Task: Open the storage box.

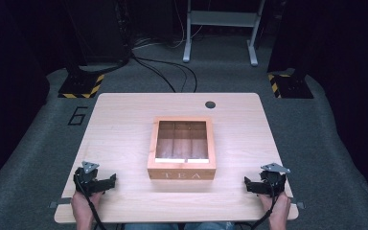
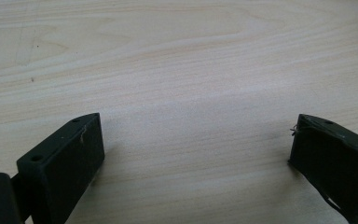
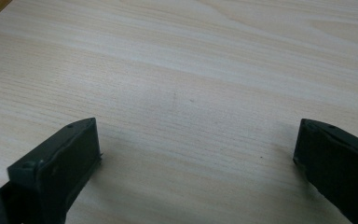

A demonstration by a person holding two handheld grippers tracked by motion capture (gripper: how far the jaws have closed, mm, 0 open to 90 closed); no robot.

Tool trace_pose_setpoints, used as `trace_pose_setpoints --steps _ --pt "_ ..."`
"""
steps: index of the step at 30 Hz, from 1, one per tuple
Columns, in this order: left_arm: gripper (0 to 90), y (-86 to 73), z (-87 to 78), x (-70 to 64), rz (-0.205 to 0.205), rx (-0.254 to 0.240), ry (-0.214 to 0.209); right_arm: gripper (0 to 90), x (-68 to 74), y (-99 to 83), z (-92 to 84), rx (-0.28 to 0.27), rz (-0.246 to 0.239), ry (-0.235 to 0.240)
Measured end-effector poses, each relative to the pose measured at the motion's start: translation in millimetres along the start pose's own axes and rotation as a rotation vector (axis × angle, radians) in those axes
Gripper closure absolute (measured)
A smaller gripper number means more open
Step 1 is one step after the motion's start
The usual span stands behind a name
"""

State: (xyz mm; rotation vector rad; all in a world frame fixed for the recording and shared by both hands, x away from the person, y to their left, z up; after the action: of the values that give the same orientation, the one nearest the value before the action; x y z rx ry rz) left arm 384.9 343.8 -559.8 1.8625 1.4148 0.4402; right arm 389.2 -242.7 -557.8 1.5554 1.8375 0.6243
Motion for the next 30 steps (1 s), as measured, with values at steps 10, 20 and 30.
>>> trace_pose_setpoints --steps 10,20,30 --pt "2.7 0.1 0.1 0.0 -0.001 -0.001 0.000 0.0 -0.1 0.7 0.0 0.008 -0.014 0.013" --pt "2.8 0.0 -0.1 -0.2 -0.003 0.001 -0.001 0.0 4.3 5.2 -7.8 0.000 -0.007 0.080" --pt "2.8 0.0 -0.1 -0.2 -0.001 0.001 -0.001 0.0 38.6 28.8 -37.7 -0.084 -0.049 0.182"
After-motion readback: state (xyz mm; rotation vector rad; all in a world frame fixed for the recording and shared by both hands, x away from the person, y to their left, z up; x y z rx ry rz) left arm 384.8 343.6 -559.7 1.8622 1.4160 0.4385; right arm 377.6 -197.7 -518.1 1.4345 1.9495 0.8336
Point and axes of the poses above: each handheld gripper's, and its own axes: z roughly forward along the jaws, y roughly out of its top, x roughly to its left, the point moved 4 cm from there along z, roughly forward along the jaws, and after that the axes turned 14 degrees about -y, right-handed, at the moved point
